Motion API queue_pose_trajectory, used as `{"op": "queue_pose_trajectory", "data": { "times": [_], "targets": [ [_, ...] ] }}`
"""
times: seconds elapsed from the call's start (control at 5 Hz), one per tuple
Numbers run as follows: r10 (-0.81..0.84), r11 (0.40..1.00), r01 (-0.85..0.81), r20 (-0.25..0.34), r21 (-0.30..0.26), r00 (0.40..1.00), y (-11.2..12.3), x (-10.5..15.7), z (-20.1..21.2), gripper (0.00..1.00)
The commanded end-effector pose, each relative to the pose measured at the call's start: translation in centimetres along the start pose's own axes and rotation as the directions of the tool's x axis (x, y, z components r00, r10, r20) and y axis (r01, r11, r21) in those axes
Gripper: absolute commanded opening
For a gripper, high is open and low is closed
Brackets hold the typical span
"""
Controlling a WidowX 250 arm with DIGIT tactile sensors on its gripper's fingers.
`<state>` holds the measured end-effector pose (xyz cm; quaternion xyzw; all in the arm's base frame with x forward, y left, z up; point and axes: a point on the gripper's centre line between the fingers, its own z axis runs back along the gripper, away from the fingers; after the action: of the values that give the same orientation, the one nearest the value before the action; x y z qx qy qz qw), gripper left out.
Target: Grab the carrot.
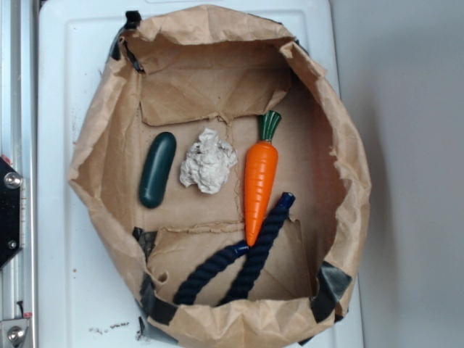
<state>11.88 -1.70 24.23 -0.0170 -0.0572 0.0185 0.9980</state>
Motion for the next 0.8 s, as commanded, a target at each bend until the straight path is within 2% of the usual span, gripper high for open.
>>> {"op": "queue_pose_trajectory", "data": {
  "times": [0.0, 0.2, 0.4, 0.6],
  "targets": [
    [0.0, 1.0, 0.0, 0.0, 0.0, 1.0, 0.0, 0.0, 0.0, 1.0],
    [0.089, 0.995, -0.089, -0.001, -0.052, 0.996, -1.1, 4.9, -1.1, 1.0],
    [0.221, 0.975, -0.221, 0.015, -0.023, 0.975, -1.1, 9.9, -1.7, 1.0],
    [0.464, 0.88, -0.451, 0.068, -0.148, 0.883, 0.5, 13.8, -3.6, 1.0]
  ]
}}
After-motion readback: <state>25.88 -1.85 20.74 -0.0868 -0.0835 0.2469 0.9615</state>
